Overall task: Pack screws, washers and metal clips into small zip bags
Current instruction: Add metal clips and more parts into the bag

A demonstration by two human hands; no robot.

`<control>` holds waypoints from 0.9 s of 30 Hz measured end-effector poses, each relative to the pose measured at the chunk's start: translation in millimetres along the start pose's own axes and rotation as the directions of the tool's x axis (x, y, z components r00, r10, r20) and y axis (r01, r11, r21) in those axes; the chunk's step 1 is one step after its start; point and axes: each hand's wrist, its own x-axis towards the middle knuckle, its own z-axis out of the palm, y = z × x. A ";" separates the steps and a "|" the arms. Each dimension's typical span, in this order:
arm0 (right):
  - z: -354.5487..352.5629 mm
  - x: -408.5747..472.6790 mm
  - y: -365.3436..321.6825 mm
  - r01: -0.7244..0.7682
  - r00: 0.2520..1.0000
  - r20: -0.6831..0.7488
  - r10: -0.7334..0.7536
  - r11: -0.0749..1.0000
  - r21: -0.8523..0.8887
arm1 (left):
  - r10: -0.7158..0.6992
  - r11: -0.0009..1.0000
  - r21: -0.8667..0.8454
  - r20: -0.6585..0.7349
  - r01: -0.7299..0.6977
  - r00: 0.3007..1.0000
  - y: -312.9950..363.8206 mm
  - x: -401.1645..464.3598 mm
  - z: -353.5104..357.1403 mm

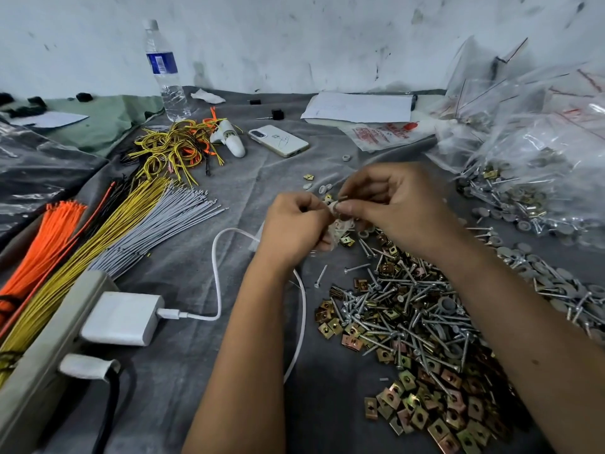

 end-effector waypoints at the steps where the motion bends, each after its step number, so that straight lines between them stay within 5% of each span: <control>1: 1.9 -0.7 0.7 0.003 0.999 0.035 0.000 0.998 -0.066 | -0.012 0.999 -0.038 -0.011 0.012 1.000 2.0 -1.3 0.2; 6: 1.1 0.5 3.7 -0.003 0.993 0.107 0.042 0.941 -0.339 | 0.033 0.987 -0.150 -0.129 -0.053 0.991 10.0 -4.4 -1.6; 13: 2.2 18.2 -10.8 0.025 0.997 0.070 0.015 0.847 -0.532 | 0.253 0.967 0.093 -0.389 -0.235 0.886 16.3 -6.9 -0.2; 18: 13.9 22.8 -15.7 -0.007 0.981 -0.179 -0.074 0.911 -0.413 | 0.244 0.954 0.046 -0.692 -0.296 0.679 12.7 -4.7 -12.8; 22: 35.5 21.1 -8.0 -0.052 0.970 0.124 0.208 0.681 -0.731 | 0.276 0.903 0.031 -0.804 -0.428 0.526 17.5 -7.1 -14.4; 27: 62.2 29.4 -7.6 -0.056 0.929 0.145 0.342 0.515 -0.855 | 0.318 0.878 0.053 -0.808 -0.476 0.497 16.2 -5.4 -13.7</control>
